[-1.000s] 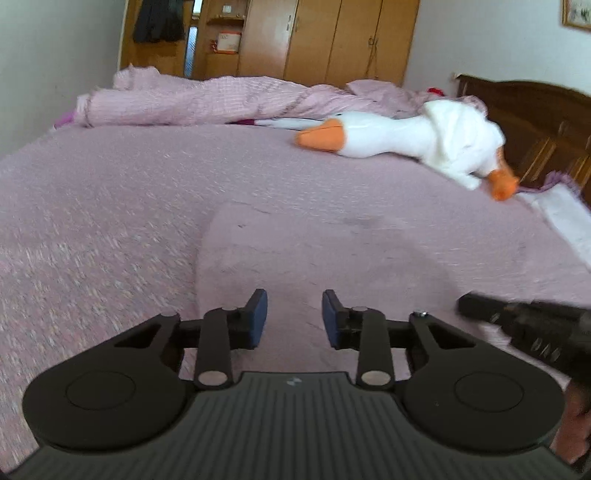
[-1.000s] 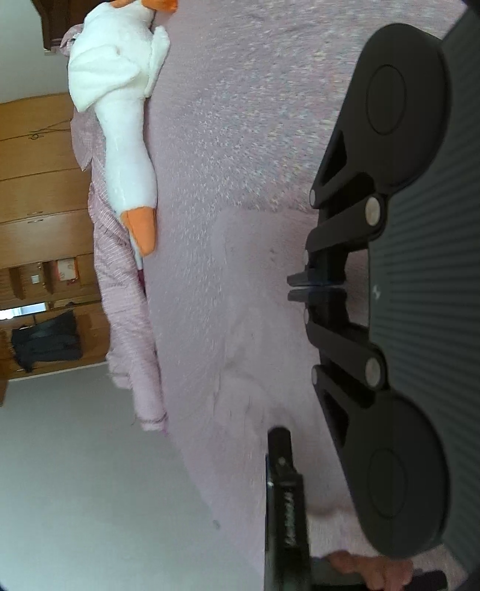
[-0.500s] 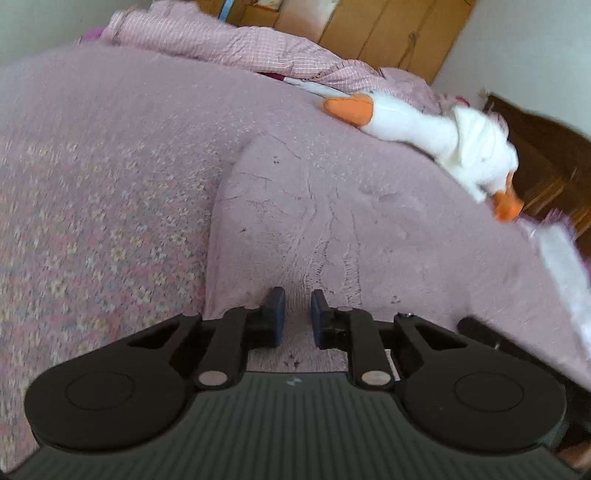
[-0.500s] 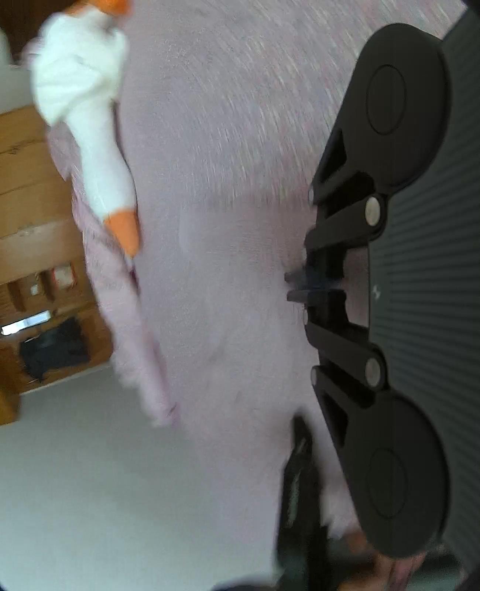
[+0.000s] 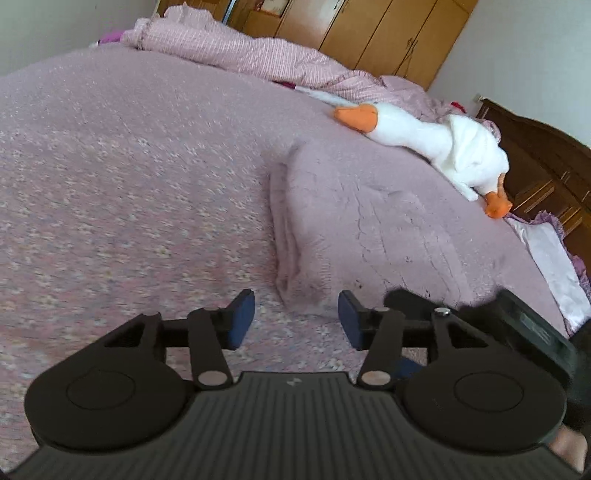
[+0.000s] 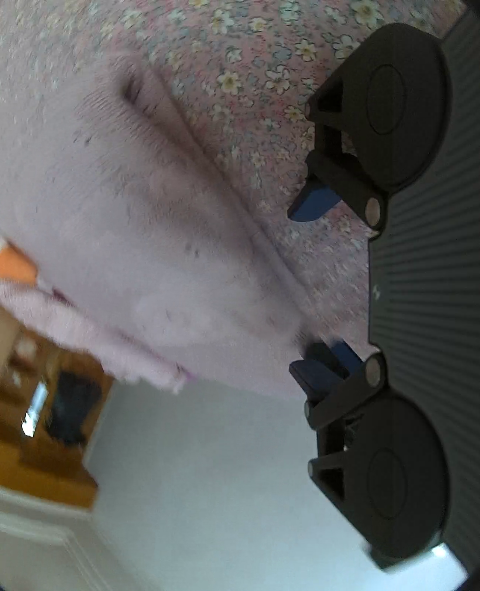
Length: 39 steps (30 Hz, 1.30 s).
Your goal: Fold small clothes
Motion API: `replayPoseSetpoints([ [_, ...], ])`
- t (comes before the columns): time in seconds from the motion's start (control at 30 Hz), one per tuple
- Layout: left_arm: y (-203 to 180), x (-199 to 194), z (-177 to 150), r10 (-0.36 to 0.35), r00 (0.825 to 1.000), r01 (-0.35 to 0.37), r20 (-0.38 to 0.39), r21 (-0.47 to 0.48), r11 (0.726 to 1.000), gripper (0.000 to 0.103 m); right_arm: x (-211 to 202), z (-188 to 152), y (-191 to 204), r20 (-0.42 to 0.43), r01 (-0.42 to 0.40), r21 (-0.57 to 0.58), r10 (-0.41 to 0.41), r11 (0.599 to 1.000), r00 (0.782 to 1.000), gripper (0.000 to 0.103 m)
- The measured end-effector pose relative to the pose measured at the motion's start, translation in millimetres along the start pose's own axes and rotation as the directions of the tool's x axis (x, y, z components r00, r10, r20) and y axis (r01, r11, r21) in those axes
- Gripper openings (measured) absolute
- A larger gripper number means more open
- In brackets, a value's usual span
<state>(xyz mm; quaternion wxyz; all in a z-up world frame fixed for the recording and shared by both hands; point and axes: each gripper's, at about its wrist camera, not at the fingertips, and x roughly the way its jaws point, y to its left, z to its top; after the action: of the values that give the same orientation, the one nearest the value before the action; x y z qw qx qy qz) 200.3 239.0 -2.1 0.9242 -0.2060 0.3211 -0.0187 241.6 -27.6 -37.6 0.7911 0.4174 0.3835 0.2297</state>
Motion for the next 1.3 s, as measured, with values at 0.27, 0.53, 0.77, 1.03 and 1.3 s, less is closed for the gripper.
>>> replayPoseSetpoints([
  [0.27, 33, -16, 16, -0.035, 0.999, 0.041, 0.042, -0.139, 0.989, 0.067, 45, 14, 13, 0.043, 0.062, -0.029, -0.061, 0.998, 0.997, 0.083],
  [0.53, 29, -5, 27, -0.048, 0.998, 0.055, 0.045, -0.164, 0.985, 0.069, 59, 12, 7, 0.139, -0.02, -0.094, 0.033, 0.995, 0.99, 0.084],
  [0.77, 27, 7, 25, -0.046, 0.999, 0.049, 0.022, -0.175, 0.983, 0.07, 59, 3, 7, 0.154, -0.018, -0.175, 0.046, 0.984, 0.987, 0.057],
  [1.03, 22, 19, 19, -0.129, 0.991, 0.13, 0.016, -0.204, 0.97, 0.094, 61, 22, 13, 0.133, -0.063, -0.123, 0.079, 0.99, 0.988, 0.03],
  [1.3, 41, 51, -1, -0.396, 0.918, 0.343, 0.035, -0.571, 0.746, 0.103, 59, 42, 8, 0.129, -0.15, 0.071, 0.14, 0.986, 0.982, 0.03],
])
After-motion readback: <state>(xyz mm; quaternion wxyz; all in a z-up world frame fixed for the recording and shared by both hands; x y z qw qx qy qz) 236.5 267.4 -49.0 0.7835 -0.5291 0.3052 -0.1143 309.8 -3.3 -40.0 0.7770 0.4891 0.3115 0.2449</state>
